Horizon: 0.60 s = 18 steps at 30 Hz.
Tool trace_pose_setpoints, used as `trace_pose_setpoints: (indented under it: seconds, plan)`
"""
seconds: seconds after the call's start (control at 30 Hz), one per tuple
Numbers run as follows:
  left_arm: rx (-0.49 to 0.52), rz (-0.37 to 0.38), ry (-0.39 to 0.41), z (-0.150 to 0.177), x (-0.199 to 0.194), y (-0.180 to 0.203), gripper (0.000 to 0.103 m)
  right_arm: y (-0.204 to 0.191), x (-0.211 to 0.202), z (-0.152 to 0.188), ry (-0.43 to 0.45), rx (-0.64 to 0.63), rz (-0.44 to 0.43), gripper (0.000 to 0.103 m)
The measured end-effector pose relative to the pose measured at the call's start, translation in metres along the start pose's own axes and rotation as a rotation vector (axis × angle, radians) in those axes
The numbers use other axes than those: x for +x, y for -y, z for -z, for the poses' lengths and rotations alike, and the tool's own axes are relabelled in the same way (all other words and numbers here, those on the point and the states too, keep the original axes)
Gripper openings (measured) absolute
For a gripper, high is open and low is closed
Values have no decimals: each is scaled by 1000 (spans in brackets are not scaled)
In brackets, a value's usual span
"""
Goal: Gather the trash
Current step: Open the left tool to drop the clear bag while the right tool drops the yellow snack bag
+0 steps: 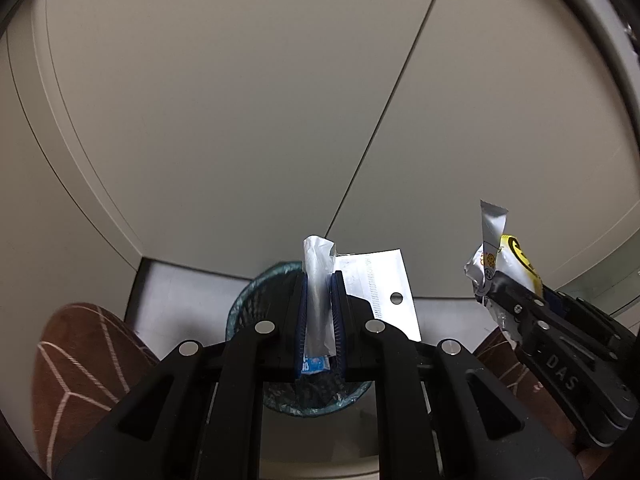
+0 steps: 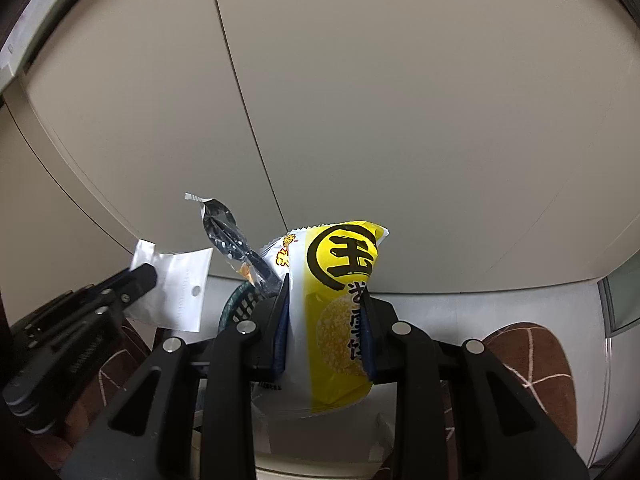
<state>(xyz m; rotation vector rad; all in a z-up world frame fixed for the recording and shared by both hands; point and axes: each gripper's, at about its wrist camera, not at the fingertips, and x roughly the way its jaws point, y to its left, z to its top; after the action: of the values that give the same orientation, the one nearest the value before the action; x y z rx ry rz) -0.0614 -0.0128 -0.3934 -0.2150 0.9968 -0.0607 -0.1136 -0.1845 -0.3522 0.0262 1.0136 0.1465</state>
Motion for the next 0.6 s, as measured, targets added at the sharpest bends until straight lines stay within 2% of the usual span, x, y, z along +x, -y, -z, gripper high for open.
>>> trace_pose_setpoints:
  seconds: [0.2, 0.6]
  plan:
    - [-6, -12, -66, 4, 38, -4, 11, 3, 37, -5, -72, 28, -21, 27]
    - [13, -14, -196, 16, 97, 7, 12, 22, 89, -13, -161, 65, -34, 27]
